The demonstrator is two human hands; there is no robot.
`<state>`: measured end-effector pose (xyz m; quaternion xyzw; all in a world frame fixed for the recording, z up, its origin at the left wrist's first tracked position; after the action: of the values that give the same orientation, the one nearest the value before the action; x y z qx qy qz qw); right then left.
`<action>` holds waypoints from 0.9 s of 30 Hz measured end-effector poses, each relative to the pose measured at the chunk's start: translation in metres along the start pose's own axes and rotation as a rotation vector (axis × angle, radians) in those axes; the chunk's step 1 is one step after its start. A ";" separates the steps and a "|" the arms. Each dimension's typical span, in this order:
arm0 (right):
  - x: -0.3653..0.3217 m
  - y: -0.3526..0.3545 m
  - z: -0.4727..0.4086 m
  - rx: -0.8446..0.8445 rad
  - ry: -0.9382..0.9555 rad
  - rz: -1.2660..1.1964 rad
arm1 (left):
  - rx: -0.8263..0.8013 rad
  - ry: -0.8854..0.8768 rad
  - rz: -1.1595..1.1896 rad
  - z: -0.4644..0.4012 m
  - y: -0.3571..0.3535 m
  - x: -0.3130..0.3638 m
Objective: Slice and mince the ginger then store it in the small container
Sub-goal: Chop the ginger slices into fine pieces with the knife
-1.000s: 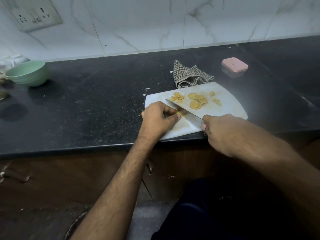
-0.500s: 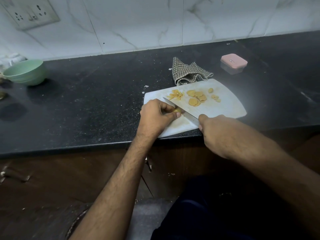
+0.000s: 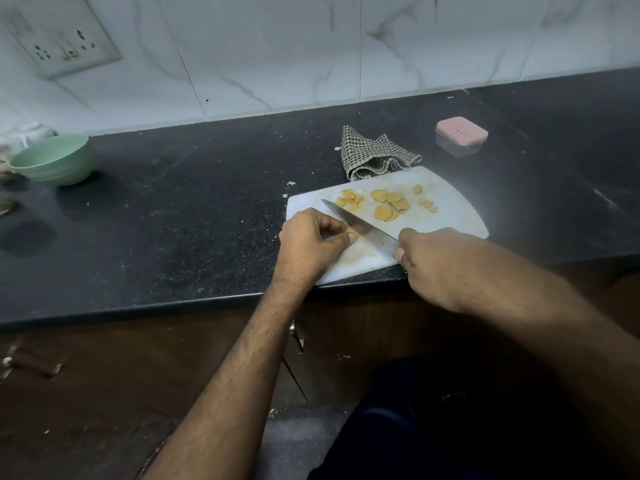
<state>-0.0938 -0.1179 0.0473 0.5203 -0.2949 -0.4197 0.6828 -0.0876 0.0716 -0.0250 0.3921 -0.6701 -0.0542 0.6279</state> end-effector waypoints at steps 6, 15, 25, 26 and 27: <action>-0.002 -0.006 0.001 -0.027 -0.003 0.028 | 0.032 0.012 0.029 -0.002 0.003 -0.001; 0.000 0.000 -0.006 -0.054 -0.023 0.103 | -0.021 -0.005 0.030 0.000 0.003 0.005; 0.005 -0.010 -0.013 -0.022 0.022 -0.005 | -0.033 -0.017 0.007 0.000 0.002 0.006; 0.005 -0.006 -0.011 -0.028 0.022 -0.003 | -0.031 -0.015 -0.002 0.000 0.003 0.006; 0.005 -0.004 -0.010 -0.034 0.023 0.003 | -0.030 -0.015 -0.012 0.000 0.003 0.006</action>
<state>-0.0839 -0.1182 0.0408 0.5127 -0.2807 -0.4177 0.6956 -0.0886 0.0703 -0.0188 0.3863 -0.6715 -0.0708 0.6284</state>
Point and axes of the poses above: each hand's wrist, its own z-axis away from the middle knuckle, its own y-axis out of the back of the hand, x = y × z, the point moved 5 cm from there along -z, towards the middle knuckle, and after that the axes turned 2 degrees about z, right-handed, at the moved point
